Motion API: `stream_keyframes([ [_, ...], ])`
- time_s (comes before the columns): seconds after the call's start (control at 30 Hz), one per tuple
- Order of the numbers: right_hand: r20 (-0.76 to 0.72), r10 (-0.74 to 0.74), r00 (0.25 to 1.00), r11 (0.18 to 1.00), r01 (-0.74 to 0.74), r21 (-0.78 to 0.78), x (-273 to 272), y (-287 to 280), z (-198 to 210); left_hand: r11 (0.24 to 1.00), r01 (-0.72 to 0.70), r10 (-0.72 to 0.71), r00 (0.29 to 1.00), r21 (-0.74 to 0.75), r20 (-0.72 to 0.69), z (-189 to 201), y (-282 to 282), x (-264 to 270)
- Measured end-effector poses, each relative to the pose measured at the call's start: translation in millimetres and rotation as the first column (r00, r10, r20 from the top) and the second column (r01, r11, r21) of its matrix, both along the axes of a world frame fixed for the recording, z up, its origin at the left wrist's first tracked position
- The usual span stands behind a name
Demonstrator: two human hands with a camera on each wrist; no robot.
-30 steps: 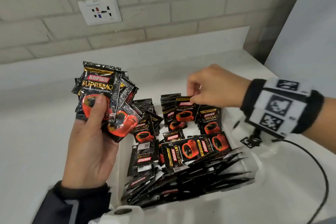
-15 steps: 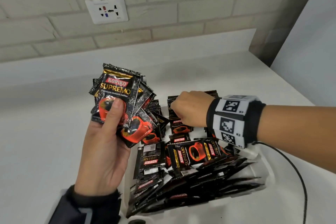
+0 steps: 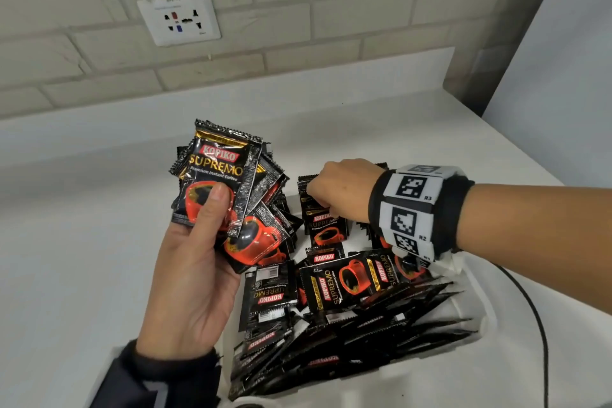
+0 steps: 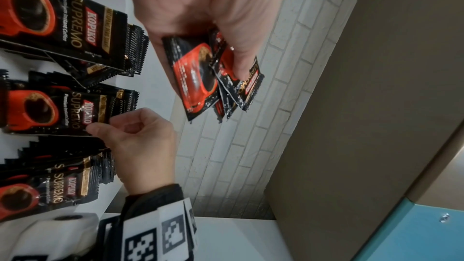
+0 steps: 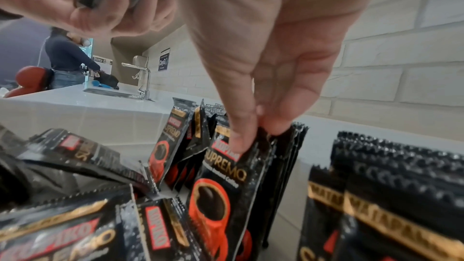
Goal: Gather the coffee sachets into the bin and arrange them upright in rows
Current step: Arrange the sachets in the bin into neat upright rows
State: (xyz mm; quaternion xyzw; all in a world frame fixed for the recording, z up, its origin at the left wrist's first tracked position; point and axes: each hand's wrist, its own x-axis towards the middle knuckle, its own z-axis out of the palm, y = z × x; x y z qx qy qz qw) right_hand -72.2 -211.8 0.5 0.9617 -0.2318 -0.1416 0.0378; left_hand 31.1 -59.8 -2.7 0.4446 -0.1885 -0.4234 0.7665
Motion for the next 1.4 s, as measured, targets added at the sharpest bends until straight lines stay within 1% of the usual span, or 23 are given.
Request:
stream_keyframes([
  [0.17, 0.063, -0.06, 0.996, 0.996, 0.056, 0.062, -1, -5, 6, 1.0, 0.008, -0.008, 0.999, 0.012, -0.034, -1, -1, 0],
  [0.33, 0.025, -0.052, 0.998, 0.996, 0.05, 0.072, -4, -5, 2, 0.999, -0.012, 0.015, 0.998, 0.038, -0.06, -3, -4, 0],
  [0.4, 0.041, -0.057, 0.998, 0.995, 0.053, 0.084, -6, -5, -1, 0.999, -0.018, 0.02, 0.998, 0.041, -0.056, -2, -5, 0],
  [0.53, 0.155, -0.087, 0.984, 0.992, 0.071, 0.108, -8, -7, 7, 0.999, -0.026, 0.028, 0.998, 0.041, -0.051, -4, -5, 1],
  [0.63, 0.244, -0.107, 0.964, 0.992, 0.087, 0.092, -13, -10, 18, 0.998, -0.034, 0.037, 0.998, 0.057, -0.047, -4, -6, -1],
  [0.67, 0.279, -0.122, 0.953, 0.99, 0.096, 0.106, -17, -10, 22, 0.997, -0.043, 0.046, 0.998, 0.06, -0.048, -4, -8, -1],
  [0.7, 0.329, -0.153, 0.932, 0.982, 0.108, 0.153, -21, -10, 26, 0.997, -0.051, 0.054, 0.997, 0.06, -0.053, -4, -10, -3],
  [0.73, 0.394, -0.209, 0.895, 0.964, 0.12, 0.238, -24, -10, 30, 0.997, -0.058, 0.061, 0.996, 0.057, -0.059, -3, -12, -4],
  [0.77, 0.464, -0.286, 0.838, 0.928, 0.122, 0.353, -27, -7, 35, 0.997, -0.059, 0.063, 0.996, 0.051, -0.068, -3, -15, -7],
  [0.8, 0.52, -0.372, 0.769, 0.874, 0.101, 0.476, -29, -4, 39, 0.997, -0.056, 0.059, 0.996, 0.046, -0.071, -2, -17, -9],
  [0.83, 0.541, -0.457, 0.706, 0.802, 0.064, 0.593, -29, 0, 42, 0.998, -0.05, 0.053, 0.996, 0.047, -0.069, -1, -19, -13],
  [0.87, 0.527, -0.532, 0.662, 0.717, 0.022, 0.696, -29, 4, 44, 0.998, -0.039, 0.042, 0.997, 0.046, -0.06, -2, -22, -16],
  [0.9, 0.498, -0.59, 0.636, 0.636, -0.014, 0.772, -29, 7, 45, 0.999, -0.027, 0.03, 0.998, 0.046, -0.046, -2, -23, -19],
  [0.93, 0.473, -0.629, 0.616, 0.575, -0.04, 0.817, -29, 10, 45, 0.999, -0.015, 0.016, 0.999, 0.051, -0.028, -3, -25, -23],
  [0.97, 0.462, -0.657, 0.595, 0.538, -0.06, 0.841, -29, 12, 44, 0.998, -0.002, 0.002, 1.0, 0.062, -0.002, -3, -26, -26],
  [1.0, 0.461, -0.678, 0.572, 0.517, -0.074, 0.853, -29, 13, 43, 0.997, 0.011, -0.013, 1.0, 0.074, 0.026, -4, -27, -30],
  [1.07, 0.466, -0.706, 0.533, 0.497, -0.095, 0.862, -30, 14, 41, 0.995, 0.032, -0.039, 0.997, 0.096, 0.069, -6, -28, -35],
  [1.17, 0.449, -0.734, 0.509, 0.459, -0.116, 0.881, -35, 14, 37, 0.99, 0.056, -0.068, 0.993, 0.13, 0.096, -7, -27, -38],
  [1.23, 0.439, -0.747, 0.499, 0.445, -0.115, 0.888, -38, 12, 35, 0.986, 0.078, -0.09, 0.993, 0.145, 0.077, -9, -26, -38],
  [1.3, 0.426, -0.767, 0.48, 0.425, -0.118, 0.898, -41, 10, 33, 0.984, 0.099, -0.104, 0.994, 0.15, 0.029, -11, -26, -37],
  [1.37, 0.4, -0.802, 0.443, 0.386, -0.127, 0.914, -45, 8, 31, 0.983, 0.099, -0.096, 0.995, 0.152, -0.031, -11, -25, -36],
  [1.4, 0.386, -0.825, 0.414, 0.363, -0.136, 0.922, -48, 7, 31, 0.984, 0.086, -0.08, 0.996, 0.153, -0.046, -11, -25, -36],
])
